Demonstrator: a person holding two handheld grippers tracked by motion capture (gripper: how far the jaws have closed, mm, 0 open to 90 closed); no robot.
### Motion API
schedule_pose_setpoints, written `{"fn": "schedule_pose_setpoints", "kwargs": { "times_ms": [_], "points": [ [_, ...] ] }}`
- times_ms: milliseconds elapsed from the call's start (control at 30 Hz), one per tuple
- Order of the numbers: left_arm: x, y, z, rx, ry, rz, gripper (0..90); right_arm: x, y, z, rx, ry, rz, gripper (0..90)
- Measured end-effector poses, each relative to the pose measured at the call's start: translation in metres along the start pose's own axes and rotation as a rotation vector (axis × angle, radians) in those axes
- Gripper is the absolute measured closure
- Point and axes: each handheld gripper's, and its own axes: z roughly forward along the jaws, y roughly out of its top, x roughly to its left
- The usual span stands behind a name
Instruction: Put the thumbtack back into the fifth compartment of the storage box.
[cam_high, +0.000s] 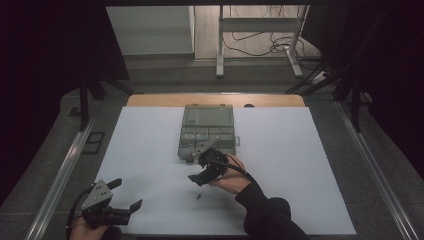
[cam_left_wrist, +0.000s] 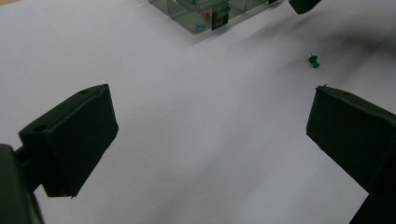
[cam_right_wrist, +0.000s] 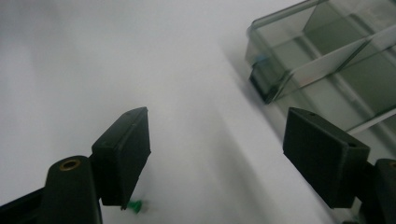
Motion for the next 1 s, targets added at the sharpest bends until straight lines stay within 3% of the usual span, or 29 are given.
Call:
{"fn": "schedule_pose_setpoints", "kwargs": {
  "times_ms": [233, 600, 1000],
  "points": [
    [0.0, 0.0, 0.0, 0.0, 0.0, 0.001, 2.2, 0.012, -0.014, 0.001, 0.031, 0.011, -0.023, 26.1],
    [0.0, 0.0, 0.0, 0.002, 0.001, 0.002, 2.2, 0.028, -0.032, 0.01, 0.089, 0.082, -0.074, 51.9],
    [0.0, 0.0, 0.0, 0.001, 0.002, 0.004, 2.3, 0.033, -0.036, 0.018, 0.117, 0.099, -0.126, 68.3]
  ]
}}
